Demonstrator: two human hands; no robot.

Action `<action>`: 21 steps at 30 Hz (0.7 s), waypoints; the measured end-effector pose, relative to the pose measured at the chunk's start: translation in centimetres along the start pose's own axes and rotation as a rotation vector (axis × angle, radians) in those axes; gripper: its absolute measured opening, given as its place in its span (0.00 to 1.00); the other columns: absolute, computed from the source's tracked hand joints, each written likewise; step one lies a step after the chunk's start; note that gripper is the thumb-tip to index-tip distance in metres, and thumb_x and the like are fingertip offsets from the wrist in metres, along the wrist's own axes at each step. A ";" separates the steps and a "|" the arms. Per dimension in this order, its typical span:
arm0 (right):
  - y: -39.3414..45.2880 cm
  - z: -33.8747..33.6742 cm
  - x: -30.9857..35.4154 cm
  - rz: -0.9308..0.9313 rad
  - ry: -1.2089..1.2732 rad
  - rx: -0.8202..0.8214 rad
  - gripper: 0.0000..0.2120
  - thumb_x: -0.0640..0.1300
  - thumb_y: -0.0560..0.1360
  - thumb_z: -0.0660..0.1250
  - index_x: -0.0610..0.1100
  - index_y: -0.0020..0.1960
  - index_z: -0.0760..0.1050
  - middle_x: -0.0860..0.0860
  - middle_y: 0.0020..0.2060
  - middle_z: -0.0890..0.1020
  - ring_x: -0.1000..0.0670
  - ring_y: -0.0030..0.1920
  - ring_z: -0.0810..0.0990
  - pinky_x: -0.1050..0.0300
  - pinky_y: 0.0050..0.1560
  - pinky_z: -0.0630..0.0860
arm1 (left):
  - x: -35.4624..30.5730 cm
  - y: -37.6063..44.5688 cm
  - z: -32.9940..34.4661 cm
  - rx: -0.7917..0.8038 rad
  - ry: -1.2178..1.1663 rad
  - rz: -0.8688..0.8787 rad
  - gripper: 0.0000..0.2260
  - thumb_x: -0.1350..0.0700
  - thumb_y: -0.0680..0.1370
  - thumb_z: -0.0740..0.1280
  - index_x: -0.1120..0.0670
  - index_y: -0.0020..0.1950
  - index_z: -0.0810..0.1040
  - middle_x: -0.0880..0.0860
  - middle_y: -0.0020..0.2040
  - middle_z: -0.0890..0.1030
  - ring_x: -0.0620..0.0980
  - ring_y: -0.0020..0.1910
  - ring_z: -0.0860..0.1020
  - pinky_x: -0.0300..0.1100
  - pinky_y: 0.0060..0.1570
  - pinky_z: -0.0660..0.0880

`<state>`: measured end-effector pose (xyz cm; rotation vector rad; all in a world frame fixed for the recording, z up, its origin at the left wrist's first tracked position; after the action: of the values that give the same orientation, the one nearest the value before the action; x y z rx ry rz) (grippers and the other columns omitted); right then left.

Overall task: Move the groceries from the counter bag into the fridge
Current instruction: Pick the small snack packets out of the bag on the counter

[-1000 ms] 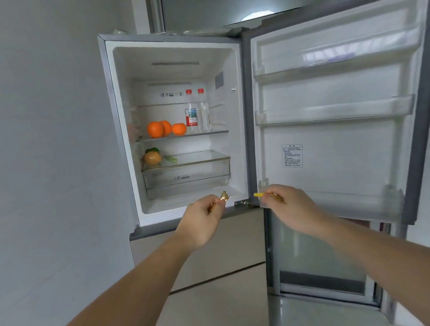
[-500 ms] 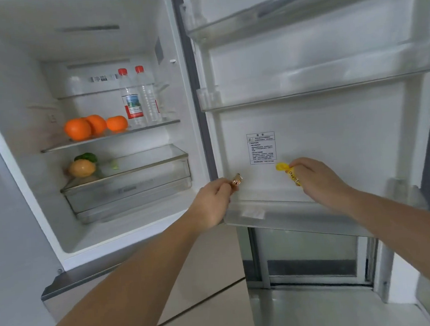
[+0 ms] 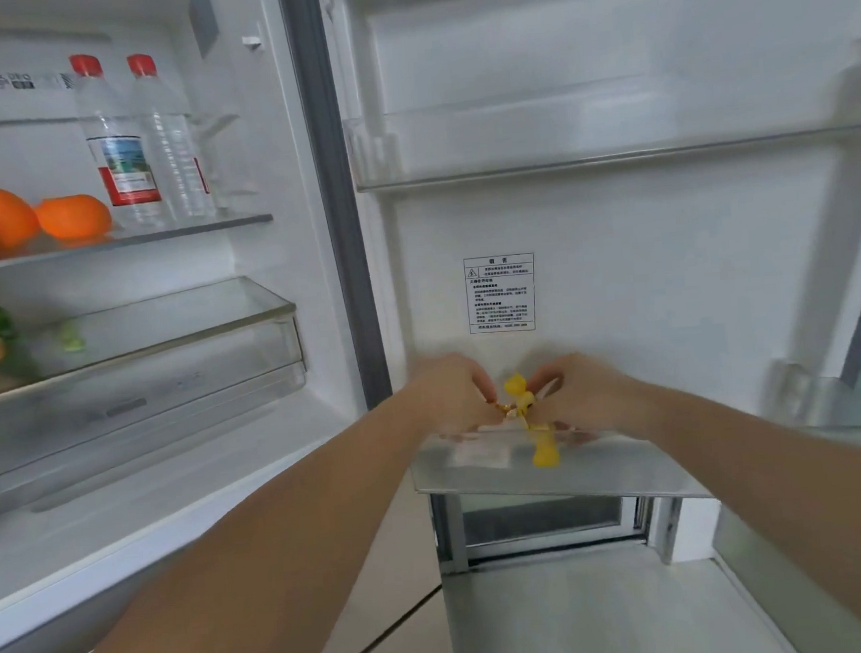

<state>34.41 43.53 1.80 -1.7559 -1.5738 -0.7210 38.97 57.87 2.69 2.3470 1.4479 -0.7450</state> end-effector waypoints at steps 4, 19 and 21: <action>1.3 1.5 0.8 0.026 -0.103 0.005 0.13 0.35 0.67 0.69 0.37 0.52 0.81 0.45 0.36 0.78 0.48 0.35 0.76 0.57 0.38 0.74 | 0.9 1.2 0.6 0.039 0.134 -0.008 0.08 0.58 0.71 0.74 0.54 0.49 0.80 0.56 0.49 0.83 0.52 0.41 0.82 0.36 0.33 0.75; 2.0 1.9 0.9 0.043 -0.199 -0.025 0.11 0.34 0.72 0.62 0.37 0.51 0.81 0.45 0.40 0.83 0.50 0.36 0.80 0.61 0.36 0.77 | 1.4 2.7 0.7 -0.070 0.200 -0.006 0.07 0.60 0.75 0.67 0.56 0.49 0.84 0.52 0.49 0.83 0.51 0.50 0.80 0.44 0.51 0.78; 2.0 1.3 0.8 0.015 -0.209 -0.056 0.11 0.34 0.73 0.61 0.37 0.50 0.81 0.42 0.46 0.84 0.45 0.45 0.82 0.55 0.45 0.79 | 1.1 2.1 0.2 -0.109 0.170 0.014 0.06 0.59 0.76 0.66 0.53 0.47 0.83 0.49 0.49 0.82 0.49 0.49 0.79 0.42 0.50 0.77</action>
<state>36.49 44.92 1.35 -1.9335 -1.6895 -0.5951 41.21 57.61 1.91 2.3819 1.4972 -0.4595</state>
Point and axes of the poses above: each hand's wrist, its own y-axis towards the middle knuckle, its own z-axis out of the palm, x = y × z, the point moved 5 cm from there along y, towards the middle knuckle
